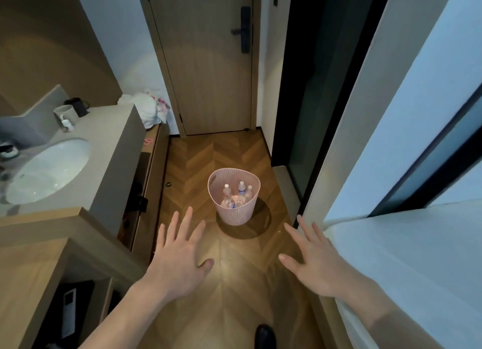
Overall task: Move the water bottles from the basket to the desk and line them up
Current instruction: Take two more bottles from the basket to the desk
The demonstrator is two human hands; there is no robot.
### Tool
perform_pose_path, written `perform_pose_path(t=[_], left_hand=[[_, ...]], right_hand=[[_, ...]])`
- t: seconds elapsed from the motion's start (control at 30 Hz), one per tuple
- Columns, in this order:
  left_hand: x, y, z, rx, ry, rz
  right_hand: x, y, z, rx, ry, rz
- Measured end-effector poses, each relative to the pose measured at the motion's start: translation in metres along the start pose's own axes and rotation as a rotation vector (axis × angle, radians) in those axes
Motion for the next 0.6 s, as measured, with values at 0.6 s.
perform_pose_path(t=[0.6], left_hand=[[0.218,0.015,-0.08,-0.063,0.191,-0.146]], right_hand=[[0.265,0.084,-0.03,-0.198,0.055,-0.182]])
Point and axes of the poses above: each hand's wrist, its own x-axis towards the middle knuckle, its own y-axis out of the back of the hand, z = x × y, the point moved 9 cm from there along x, towards the middle knuckle, and after that the axes turned 5 degrees about -z, right-handed, at the moved point
